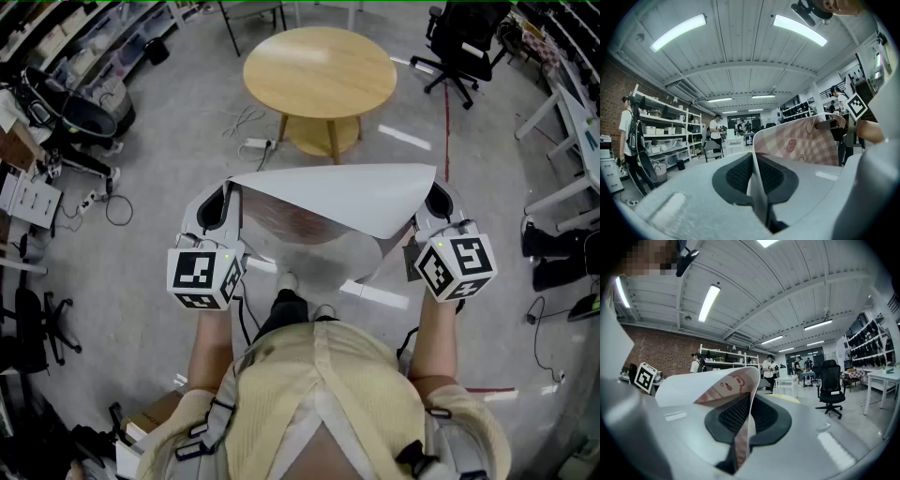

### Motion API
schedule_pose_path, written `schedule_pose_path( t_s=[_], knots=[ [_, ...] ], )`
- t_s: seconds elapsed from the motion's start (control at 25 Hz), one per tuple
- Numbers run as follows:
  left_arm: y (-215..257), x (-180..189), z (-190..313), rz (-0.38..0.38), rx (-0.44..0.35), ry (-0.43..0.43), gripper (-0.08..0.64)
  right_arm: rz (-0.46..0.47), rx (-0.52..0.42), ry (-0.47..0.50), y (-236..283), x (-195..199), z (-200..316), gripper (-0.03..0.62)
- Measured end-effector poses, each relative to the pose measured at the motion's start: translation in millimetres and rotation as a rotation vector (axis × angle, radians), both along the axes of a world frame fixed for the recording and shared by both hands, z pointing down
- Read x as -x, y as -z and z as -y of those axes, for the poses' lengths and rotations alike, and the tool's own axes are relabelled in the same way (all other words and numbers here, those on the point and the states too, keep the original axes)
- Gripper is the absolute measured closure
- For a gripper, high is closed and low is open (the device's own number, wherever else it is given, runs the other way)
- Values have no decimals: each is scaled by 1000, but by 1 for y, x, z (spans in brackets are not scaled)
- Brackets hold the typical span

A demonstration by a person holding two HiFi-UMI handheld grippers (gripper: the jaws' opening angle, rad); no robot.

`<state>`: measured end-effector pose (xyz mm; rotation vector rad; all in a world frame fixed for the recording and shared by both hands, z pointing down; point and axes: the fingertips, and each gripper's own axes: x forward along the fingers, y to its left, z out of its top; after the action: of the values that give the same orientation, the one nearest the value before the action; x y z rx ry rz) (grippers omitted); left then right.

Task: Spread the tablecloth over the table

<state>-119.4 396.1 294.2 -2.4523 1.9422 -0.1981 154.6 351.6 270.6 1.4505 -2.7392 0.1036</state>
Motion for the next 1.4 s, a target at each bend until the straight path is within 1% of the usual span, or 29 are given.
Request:
schedule_pose_path(
  t_s=[0.32,0.64,0.76,0.96,1.12,1.4],
  knots=[
    [-1,-5,1,40,14,14,554,9,29,13,-9,-6,-4,581],
    [3,-11,7,104,23,-2,554,10,28,3,-6,-11,4,581],
    [2,-7,14,122,35,-9,554,7,25,0,-5,-7,12,581],
    [-3,0,41,122,40,-19,554,-9,31,-9,-10,0,37,581],
    [-4,1,66,105,28,-25,554,-36,40,-12,-11,1,57,581],
    [-5,10,115,87,31,-38,554,-75,40,-14,-4,10,106,581]
  ],
)
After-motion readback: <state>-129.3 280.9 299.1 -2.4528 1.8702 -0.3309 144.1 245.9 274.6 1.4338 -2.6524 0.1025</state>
